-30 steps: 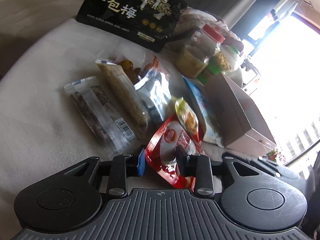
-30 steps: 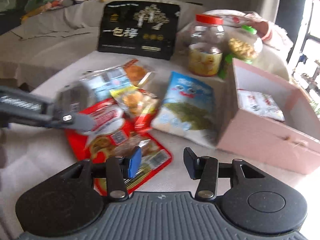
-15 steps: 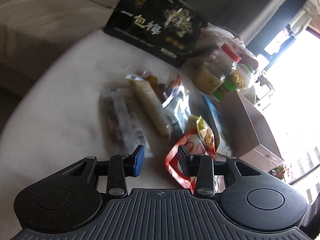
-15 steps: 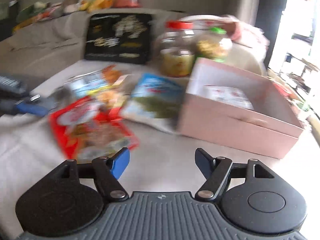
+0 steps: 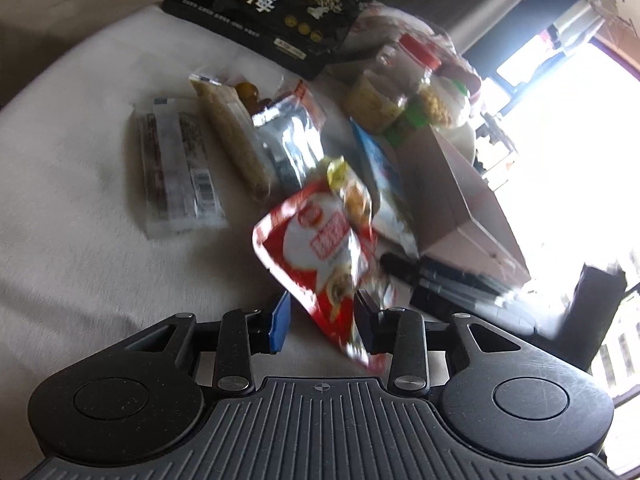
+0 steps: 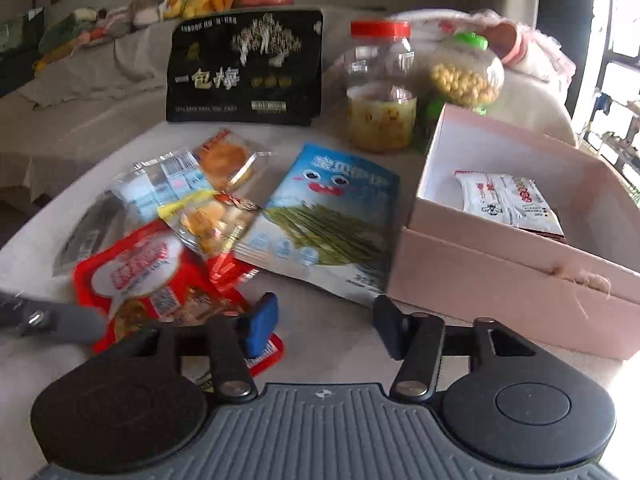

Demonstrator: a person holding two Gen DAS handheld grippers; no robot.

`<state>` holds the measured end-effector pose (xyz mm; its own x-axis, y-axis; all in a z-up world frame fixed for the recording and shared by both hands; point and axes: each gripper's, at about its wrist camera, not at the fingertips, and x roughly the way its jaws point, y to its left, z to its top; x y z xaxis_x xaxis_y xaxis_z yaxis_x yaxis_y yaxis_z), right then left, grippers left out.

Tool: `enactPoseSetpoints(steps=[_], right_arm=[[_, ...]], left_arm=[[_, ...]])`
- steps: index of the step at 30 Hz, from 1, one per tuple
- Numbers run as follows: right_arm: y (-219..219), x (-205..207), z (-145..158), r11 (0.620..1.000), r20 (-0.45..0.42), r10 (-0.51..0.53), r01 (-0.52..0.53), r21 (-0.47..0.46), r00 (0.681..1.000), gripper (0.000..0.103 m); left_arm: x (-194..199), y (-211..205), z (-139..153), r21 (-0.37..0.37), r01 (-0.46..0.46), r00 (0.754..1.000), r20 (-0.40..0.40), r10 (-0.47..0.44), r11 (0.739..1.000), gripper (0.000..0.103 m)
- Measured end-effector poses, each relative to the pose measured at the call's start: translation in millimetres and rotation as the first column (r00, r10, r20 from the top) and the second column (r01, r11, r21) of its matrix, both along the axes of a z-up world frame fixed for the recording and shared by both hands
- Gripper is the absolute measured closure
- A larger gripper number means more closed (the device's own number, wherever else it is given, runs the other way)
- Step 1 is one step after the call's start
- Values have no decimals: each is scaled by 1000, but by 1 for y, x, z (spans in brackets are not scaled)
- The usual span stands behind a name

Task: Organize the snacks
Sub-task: 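Lift the red-and-white pouch off the bed with the left tool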

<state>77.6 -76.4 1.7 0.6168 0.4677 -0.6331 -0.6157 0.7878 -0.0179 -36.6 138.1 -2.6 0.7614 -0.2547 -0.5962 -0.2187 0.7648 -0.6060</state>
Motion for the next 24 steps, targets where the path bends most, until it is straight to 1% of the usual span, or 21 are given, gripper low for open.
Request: enactPoseSetpoints(steps=[2, 4, 6, 8, 9, 10, 11, 13, 14, 15, 16, 17, 19, 21, 22, 24], right_arm=[[1, -11, 0, 999, -23, 45, -45, 13, 999, 50], [0, -25, 1, 995, -42, 100, -99, 31, 994, 50], [-1, -39, 2, 989, -45, 148, -147, 32, 988, 50], [-5, -45, 1, 986, -41, 161, -160, 40, 986, 50], [-7, -47, 0, 986, -34, 159, -158, 46, 987, 50], [-9, -47, -1, 987, -34, 156, -154, 54, 987, 49], [-11, -47, 0, 987, -38, 151, -149, 60, 988, 49], [-13, -49, 0, 988, -39, 144, -141, 63, 989, 49], [-14, -50, 0, 988, -35, 142, -140, 59, 989, 49], [-15, -51, 0, 989, -33, 141, -139, 53, 990, 48], [-16, -51, 1, 989, -32, 139, -138, 48, 990, 45], [-18, -53, 1, 990, -31, 133, -131, 41, 991, 36], [-26, -54, 2, 995, -28, 98, -97, 31, 995, 27], [-38, -50, 2, 998, -37, 47, -46, 31, 998, 26], [-44, -46, 1, 999, -53, 25, -23, 39, 998, 23], [-55, -39, 2, 996, -99, 8, 1, 92, 995, 22]], left_arm=[[7, 5, 0, 9, -13, 1000, 17, 13, 1000, 63], [16, 7, 2, 44, -22, 999, 42, 20, 999, 61], [27, 5, 4, 75, -5, 998, 56, 1, 997, 57], [38, -6, 7, 135, 41, 998, 47, -47, 990, 57], [41, -15, 10, 170, 77, 996, 37, -85, 982, 56], [43, -25, 12, 217, 117, 992, 26, -126, 969, 55], [45, -36, 15, 272, 152, 987, 14, -162, 950, 55], [46, -54, 19, 366, 192, 979, -9, -203, 910, 55], [46, -58, 20, 388, 197, 978, -14, -208, 901, 56], [45, -59, 21, 398, 193, 979, -17, -203, 897, 59], [46, -57, 21, 392, 193, 979, -19, -202, 900, 61], [46, -56, 20, 382, 191, 980, -22, -198, 904, 64], [47, -51, 19, 353, 186, 982, -27, -189, 917, 64], [47, -46, 17, 328, 182, 983, -26, -184, 927, 65], [46, -44, 16, 317, 179, 983, -25, -180, 931, 65], [40, -40, 17, 296, 166, 986, -21, -167, 941, 66]])
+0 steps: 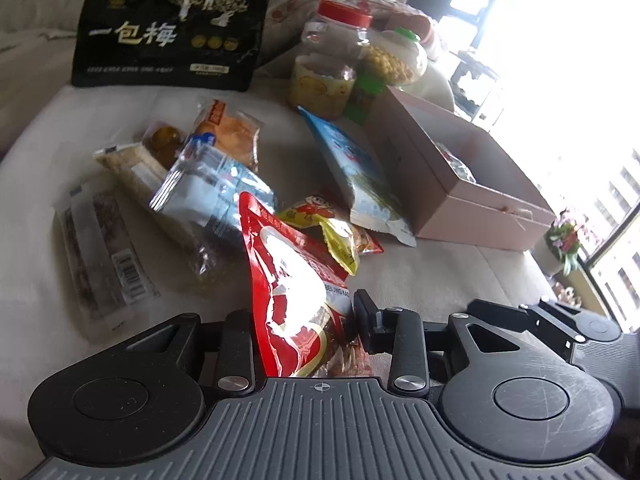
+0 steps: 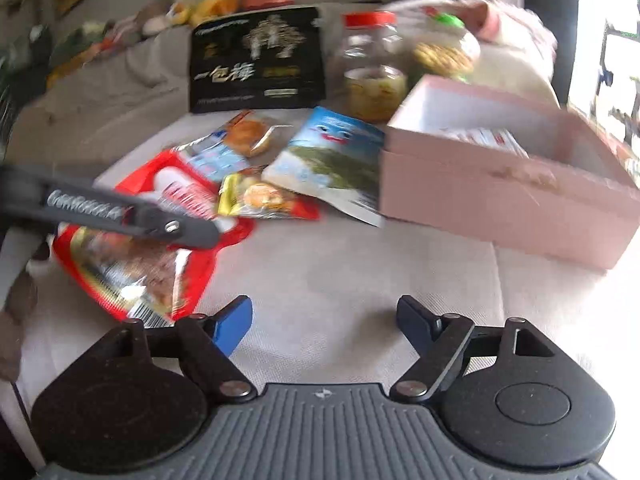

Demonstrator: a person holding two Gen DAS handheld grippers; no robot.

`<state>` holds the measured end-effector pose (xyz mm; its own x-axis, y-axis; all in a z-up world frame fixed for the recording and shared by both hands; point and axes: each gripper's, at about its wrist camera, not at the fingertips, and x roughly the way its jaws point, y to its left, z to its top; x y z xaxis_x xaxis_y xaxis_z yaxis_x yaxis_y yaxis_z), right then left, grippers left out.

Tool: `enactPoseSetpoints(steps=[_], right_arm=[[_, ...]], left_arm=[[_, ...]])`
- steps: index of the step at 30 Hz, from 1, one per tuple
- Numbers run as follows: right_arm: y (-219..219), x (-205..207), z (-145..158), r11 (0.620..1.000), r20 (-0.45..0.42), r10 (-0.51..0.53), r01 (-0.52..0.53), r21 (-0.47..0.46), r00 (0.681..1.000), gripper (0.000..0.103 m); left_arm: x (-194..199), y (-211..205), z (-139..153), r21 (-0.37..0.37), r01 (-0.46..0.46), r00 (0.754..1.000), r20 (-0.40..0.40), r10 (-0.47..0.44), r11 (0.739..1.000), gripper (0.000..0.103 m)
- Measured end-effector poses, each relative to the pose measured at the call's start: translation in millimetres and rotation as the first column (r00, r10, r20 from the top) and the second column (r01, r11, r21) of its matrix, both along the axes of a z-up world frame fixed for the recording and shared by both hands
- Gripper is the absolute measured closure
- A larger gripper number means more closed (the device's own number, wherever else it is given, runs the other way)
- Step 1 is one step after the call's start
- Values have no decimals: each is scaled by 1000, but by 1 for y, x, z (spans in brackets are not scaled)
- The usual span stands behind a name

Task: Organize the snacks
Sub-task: 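Lift the red-and-white pouch off the bed with the left tool, then grasp the yellow cartoon-boy packet with the right tool while left holds the red pouch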

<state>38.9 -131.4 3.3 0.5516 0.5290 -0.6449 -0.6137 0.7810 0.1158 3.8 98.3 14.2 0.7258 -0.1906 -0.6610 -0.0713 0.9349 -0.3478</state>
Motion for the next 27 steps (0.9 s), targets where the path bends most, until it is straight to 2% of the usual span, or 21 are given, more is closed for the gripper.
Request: enactPoseSetpoints(steps=[3, 4, 5, 8, 11, 13, 15, 17, 19, 22, 24, 25, 27], right_arm=[[-8, 9, 1, 997, -76, 9, -3, 74, 997, 9], [-9, 10, 1, 995, -101, 17, -8, 97, 995, 1], [-8, 10, 0, 994, -116, 21, -8, 106, 993, 0], [4, 3, 0, 998, -95, -30, 35, 53, 995, 0], [29, -1, 1, 997, -50, -26, 22, -78, 998, 0], [50, 3, 5, 991, -51, 46, -52, -123, 998, 2], [65, 10, 15, 996, -51, 43, -46, -71, 998, 4], [82, 19, 26, 1000, -42, 16, -17, -13, 999, 4], [97, 39, 32, 998, -82, -57, 59, 20, 995, 4], [115, 69, 29, 976, -181, -199, 212, 55, 963, 7], [126, 77, 24, 958, -147, -280, 286, 24, 949, 16], [131, 79, 20, 958, -126, -285, 287, -5, 950, 23], [128, 76, 16, 960, -100, -277, 278, 2, 956, 27]], left_arm=[[-13, 7, 4, 17, -28, 999, 22, 28, 999, 67], [-19, 11, 5, 25, -39, 999, 31, 38, 999, 67], [-26, 17, 5, 31, -54, 998, 38, 53, 998, 68], [-44, 39, 6, 24, -124, 991, 51, 123, 992, 68], [-55, 64, 3, -5, -202, 978, 43, 202, 979, 68], [-58, 74, -1, -52, -222, 975, 21, 223, 974, 68], [-58, 78, -4, -81, -225, 974, 17, 227, 971, 67], [-58, 77, -4, -78, -226, 973, 18, 228, 971, 67], [-57, 78, -5, -87, -223, 974, 18, 226, 971, 67], [-60, 79, -8, -96, -209, 977, 31, 213, 973, 67], [-62, 80, -10, -115, -200, 978, 39, 206, 973, 67], [-63, 82, -11, -126, -197, 978, 42, 203, 972, 67], [-63, 83, -12, -134, -186, 980, 44, 194, 973, 68]])
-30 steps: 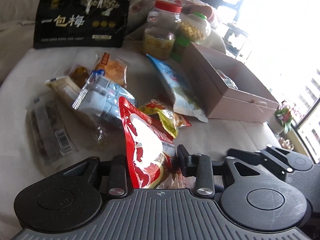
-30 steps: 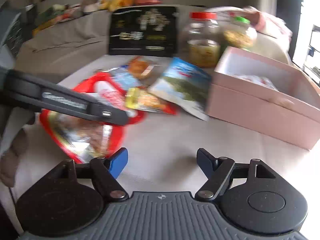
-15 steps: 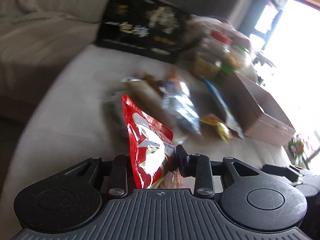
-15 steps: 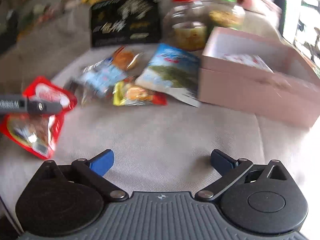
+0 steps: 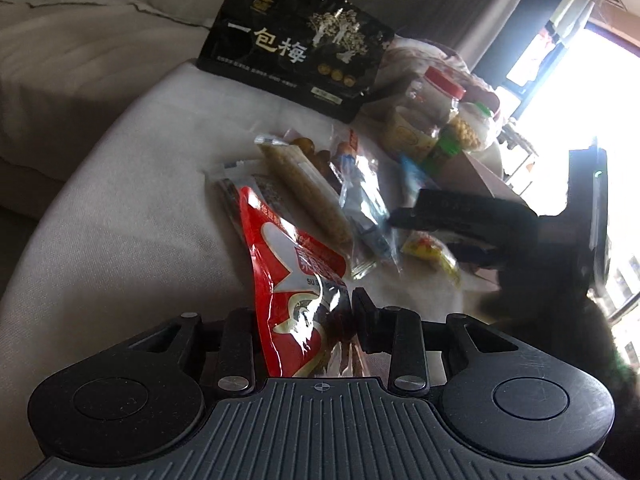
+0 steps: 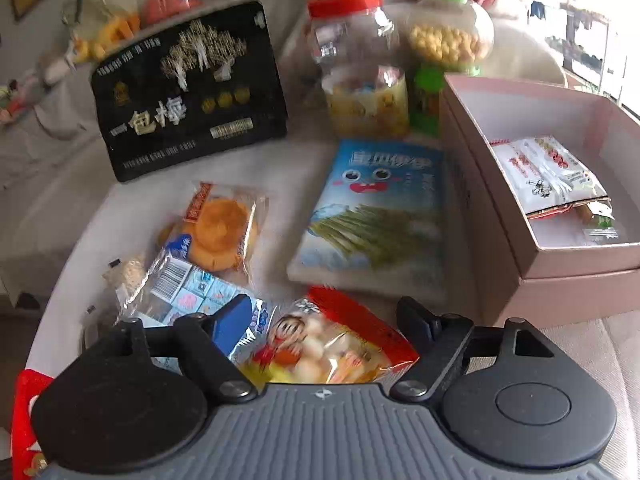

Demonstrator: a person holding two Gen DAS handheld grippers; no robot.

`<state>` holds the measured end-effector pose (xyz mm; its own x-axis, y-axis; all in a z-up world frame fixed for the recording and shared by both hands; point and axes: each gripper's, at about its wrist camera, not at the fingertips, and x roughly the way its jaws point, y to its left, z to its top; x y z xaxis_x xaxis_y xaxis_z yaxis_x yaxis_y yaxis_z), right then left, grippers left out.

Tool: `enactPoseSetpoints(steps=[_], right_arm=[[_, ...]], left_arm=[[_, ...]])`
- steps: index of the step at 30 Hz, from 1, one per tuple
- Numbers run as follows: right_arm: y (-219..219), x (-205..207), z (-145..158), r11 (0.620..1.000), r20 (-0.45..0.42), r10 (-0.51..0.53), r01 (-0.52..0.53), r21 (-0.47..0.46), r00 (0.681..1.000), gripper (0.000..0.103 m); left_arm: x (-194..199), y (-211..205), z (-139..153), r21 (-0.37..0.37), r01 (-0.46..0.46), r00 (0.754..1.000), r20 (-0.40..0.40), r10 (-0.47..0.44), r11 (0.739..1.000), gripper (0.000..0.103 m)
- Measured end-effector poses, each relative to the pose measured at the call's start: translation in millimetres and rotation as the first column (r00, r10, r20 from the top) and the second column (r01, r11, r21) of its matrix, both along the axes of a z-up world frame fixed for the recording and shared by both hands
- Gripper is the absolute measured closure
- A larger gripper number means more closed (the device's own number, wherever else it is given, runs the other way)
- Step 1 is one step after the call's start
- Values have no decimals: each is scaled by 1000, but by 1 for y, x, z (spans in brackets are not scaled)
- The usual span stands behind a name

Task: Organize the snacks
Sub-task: 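Grasp the yellow cartoon-boy packet with the right tool while left holds the red pouch, then carry both packets over the pink box and open both tools to drop them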

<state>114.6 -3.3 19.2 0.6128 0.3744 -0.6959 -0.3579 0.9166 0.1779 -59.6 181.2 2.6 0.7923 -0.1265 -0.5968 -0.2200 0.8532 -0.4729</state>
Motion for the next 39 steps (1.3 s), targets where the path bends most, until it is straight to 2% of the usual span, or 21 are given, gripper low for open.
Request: enactPoseSetpoints(steps=[1, 5, 9, 11, 12, 14, 18, 20, 23, 27, 31, 35, 39], right_arm=[[-3, -2, -1, 1000, 2, 17, -17, -20, 1000, 31], [-29, -29, -5, 989, 16, 129, -127, -80, 992, 34], [-66, -66, -12, 963, 77, 239, -226, -150, 968, 34], [-85, -81, -12, 954, 91, 257, -237, -183, 962, 33], [-95, -84, -12, 955, 102, 246, -223, -195, 964, 32], [-113, -87, -13, 962, 108, 200, -174, -211, 974, 18], [-151, -88, -14, 978, 97, 100, -80, -192, 990, 16], [-167, -89, -15, 983, 85, 71, -55, -178, 994, 11], [-187, -100, -19, 991, 103, 39, -25, -134, 994, 9], [-185, -111, -25, 987, 120, 35, -16, -157, 992, 3], [-187, -110, -25, 989, 106, 54, -38, -144, 993, 0], [-187, -114, -26, 987, 128, 74, -54, -151, 989, 0], [-184, -111, -19, 989, 109, 93, -80, -123, 990, 2]], left_arm=[[0, -1, 0, 0, 9, 1000, 2, -9, 1000, 68], [1, -11, 1, 7, 62, 998, 2, -62, 998, 68], [5, -27, 1, 10, 114, 993, -6, -114, 993, 68], [7, -36, 2, 23, 132, 991, -11, -132, 991, 68], [8, -41, 3, 27, 146, 989, -14, -146, 989, 68], [12, -52, 3, 34, 176, 984, -20, -175, 984, 68], [19, -77, 5, 84, 221, 975, -34, -219, 972, 68], [24, -88, 7, 105, 237, 971, -45, -234, 966, 68], [28, -103, 9, 126, 272, 962, -55, -267, 954, 66], [25, -113, 8, 120, 306, 952, -63, -301, 944, 65], [13, -112, 9, 87, 301, 952, -78, -295, 950, 66], [6, -114, 10, 99, 298, 953, -86, -290, 949, 66], [8, -118, 11, 124, 300, 952, -100, -288, 946, 65]])
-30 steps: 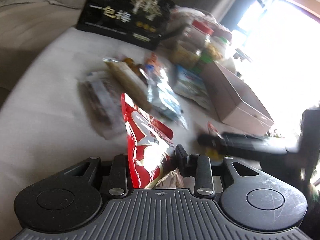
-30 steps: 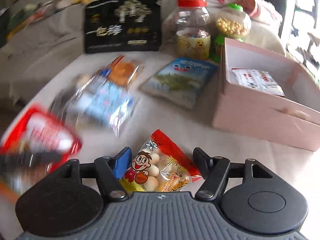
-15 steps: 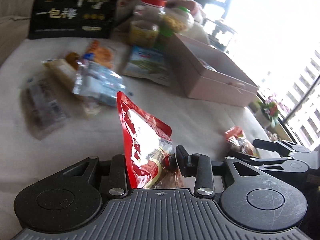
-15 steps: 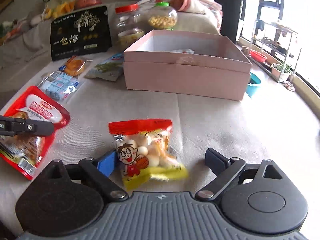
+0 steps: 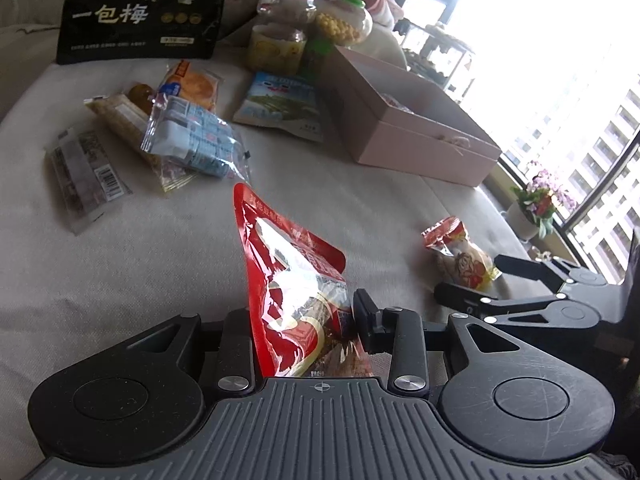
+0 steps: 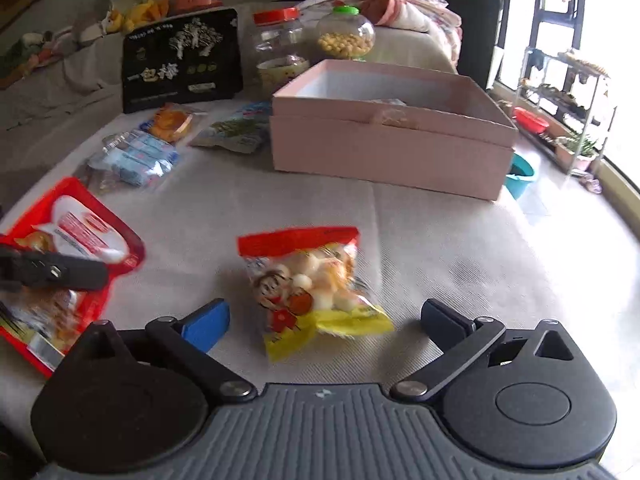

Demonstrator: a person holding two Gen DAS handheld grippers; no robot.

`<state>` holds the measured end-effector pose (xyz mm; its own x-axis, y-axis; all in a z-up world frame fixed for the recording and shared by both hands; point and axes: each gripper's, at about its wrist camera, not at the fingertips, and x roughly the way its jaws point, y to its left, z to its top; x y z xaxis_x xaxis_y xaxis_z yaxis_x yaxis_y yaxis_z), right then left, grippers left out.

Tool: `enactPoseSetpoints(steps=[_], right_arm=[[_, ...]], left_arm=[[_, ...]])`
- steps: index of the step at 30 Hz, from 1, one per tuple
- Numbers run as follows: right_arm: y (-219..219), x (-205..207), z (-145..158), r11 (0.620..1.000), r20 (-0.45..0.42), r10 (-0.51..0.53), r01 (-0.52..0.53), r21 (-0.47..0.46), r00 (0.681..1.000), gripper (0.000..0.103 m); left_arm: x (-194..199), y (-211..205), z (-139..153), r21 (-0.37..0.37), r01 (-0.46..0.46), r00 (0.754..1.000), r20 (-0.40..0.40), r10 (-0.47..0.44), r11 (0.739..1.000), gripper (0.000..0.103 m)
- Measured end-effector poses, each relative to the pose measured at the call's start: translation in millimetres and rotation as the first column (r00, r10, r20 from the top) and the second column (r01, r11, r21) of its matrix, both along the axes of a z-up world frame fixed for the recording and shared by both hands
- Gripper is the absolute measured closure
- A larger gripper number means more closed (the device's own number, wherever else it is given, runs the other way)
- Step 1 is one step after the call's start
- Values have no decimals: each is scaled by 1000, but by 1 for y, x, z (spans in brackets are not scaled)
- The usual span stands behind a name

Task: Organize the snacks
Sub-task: 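Carry both packets over the pink box and open both tools to drop them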

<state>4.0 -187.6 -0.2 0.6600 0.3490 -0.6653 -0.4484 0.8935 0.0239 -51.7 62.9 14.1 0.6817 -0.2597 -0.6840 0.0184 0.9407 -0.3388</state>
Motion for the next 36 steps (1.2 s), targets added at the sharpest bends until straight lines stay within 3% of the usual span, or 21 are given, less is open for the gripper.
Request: enactPoseSetpoints(steps=[3, 6, 9, 15, 22, 27, 32, 36], right_arm=[[4, 8, 4, 1000, 7, 9, -9, 0, 1000, 5], [6, 19, 2, 1000, -20, 4, -4, -22, 1000, 15], [6, 14, 8, 998, -9, 47, -47, -32, 999, 42], [-6, -5, 22, 996, 20, 92, -92, -22, 996, 43], [-31, -13, 43, 998, 94, 68, -68, -6, 993, 43], [-51, -10, 72, 998, 165, 54, -57, 17, 985, 43], [-68, 16, 112, 999, 250, 28, -35, 25, 968, 43], [-76, 55, 127, 998, 256, -33, 19, 57, 966, 43]], left_arm=[[2, -2, 1, 19, 2, 1000, -6, -2, 1000, 65], [2, -3, 2, 32, 3, 1000, -11, -3, 999, 65], [1, -6, 4, 48, 0, 1000, -16, 1, 999, 65], [2, -13, 8, 80, -8, 1000, -16, 9, 997, 67], [2, -24, 21, 74, 45, 999, 19, -46, 996, 72], [12, -32, 46, 14, 100, 992, 73, -101, 995, 72], [67, -36, 95, -69, 161, 975, 165, -148, 984, 72], [147, -47, 112, -117, 140, 973, 200, -115, 983, 72]])
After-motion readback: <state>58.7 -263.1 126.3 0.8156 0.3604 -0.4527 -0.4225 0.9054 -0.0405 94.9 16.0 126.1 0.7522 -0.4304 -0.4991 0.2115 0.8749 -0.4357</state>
